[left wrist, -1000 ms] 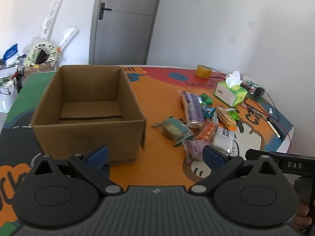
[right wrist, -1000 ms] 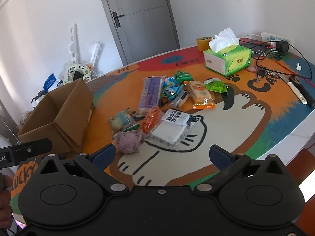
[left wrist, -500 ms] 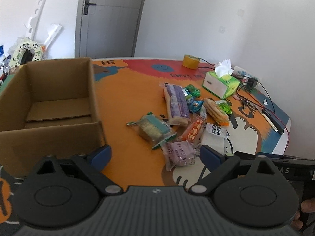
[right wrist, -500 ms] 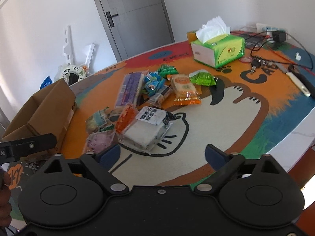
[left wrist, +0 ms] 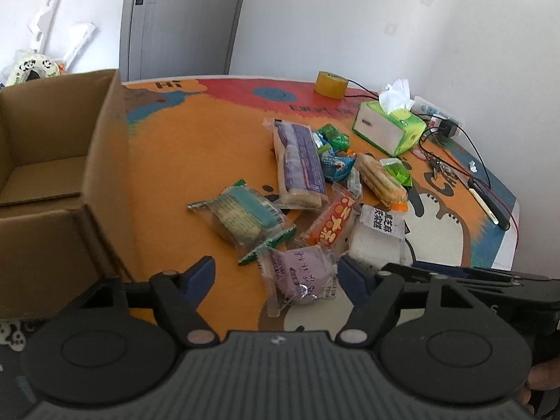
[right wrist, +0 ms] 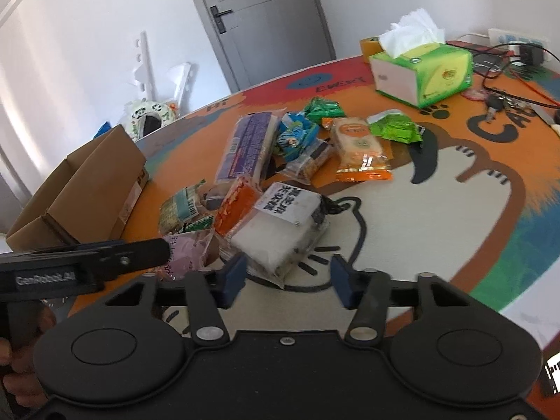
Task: Organize snacks
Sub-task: 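Grasp the purple-wrapped snack with the left tool while the right tool grasps the white packet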
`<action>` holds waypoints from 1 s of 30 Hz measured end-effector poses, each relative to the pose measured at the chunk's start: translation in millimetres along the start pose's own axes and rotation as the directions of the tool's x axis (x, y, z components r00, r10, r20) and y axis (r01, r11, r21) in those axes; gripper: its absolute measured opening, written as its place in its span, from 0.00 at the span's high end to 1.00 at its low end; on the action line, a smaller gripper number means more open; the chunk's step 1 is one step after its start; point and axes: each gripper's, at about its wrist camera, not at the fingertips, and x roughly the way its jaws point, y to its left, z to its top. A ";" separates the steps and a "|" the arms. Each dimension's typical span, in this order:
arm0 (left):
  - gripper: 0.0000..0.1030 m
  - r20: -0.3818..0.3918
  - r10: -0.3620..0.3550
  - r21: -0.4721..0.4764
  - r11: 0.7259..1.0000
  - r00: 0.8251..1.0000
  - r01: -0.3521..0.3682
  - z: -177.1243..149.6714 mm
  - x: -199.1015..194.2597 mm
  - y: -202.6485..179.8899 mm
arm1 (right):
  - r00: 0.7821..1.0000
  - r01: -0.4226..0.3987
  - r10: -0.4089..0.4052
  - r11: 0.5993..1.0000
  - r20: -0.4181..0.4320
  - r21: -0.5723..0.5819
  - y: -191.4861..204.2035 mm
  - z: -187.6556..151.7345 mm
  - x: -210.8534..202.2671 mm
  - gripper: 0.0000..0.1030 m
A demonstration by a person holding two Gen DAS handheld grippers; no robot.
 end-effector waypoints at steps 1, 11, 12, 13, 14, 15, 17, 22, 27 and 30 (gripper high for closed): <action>0.27 -0.004 0.001 0.001 1.000 1.000 -0.001 0.2 2.6 -1.1 | 1.000 -0.017 0.017 1.000 -0.002 0.006 -0.8 0.6 0.9 0.67; 0.27 -0.029 0.002 0.018 1.000 1.000 -0.002 -1.9 20.4 -14.4 | 1.000 -0.008 0.008 1.000 0.011 0.018 -13.9 2.7 -10.3 0.86; 0.27 -0.028 0.009 0.028 1.000 1.000 -0.008 -2.8 21.6 -16.5 | 1.000 0.001 -0.001 1.000 0.013 0.017 -15.2 2.6 -12.3 0.86; 0.27 -0.031 0.034 0.045 0.998 0.999 -0.033 -3.9 23.1 -18.8 | 1.000 0.009 -0.009 1.000 0.014 0.017 -16.6 2.6 -13.5 0.86; 0.27 -0.028 0.056 0.055 0.997 0.998 -0.054 -4.7 24.2 -20.3 | 1.000 0.018 -0.018 1.000 0.015 0.016 -17.9 3.0 -14.5 0.86; 0.30 -0.021 0.063 0.058 0.996 0.998 -0.062 -6.0 24.5 -20.4 | 0.999 0.028 -0.028 0.999 0.016 0.020 -19.0 2.9 -15.9 0.86; 0.38 -0.008 0.068 0.060 0.996 0.998 -0.068 -7.2 23.9 -19.7 | 0.999 0.045 -0.045 0.999 0.017 0.027 -20.5 3.5 -17.3 0.86; 0.54 0.007 0.069 0.049 0.996 0.998 -0.069 -8.0 21.3 -13.9 | 0.997 0.067 -0.067 0.998 0.032 0.010 -12.1 4.9 -18.8 0.48; 0.60 0.030 0.058 0.031 0.998 0.998 -0.059 -6.5 11.8 -9.5 | 0.998 0.060 -0.060 0.998 0.026 -0.008 -1.2 9.0 -8.8 0.37; 0.60 0.052 0.058 0.027 0.998 0.997 -0.060 -3.7 4.9 -6.9 | 0.997 0.072 -0.072 0.997 0.026 -0.020 5.4 10.5 -1.3 0.27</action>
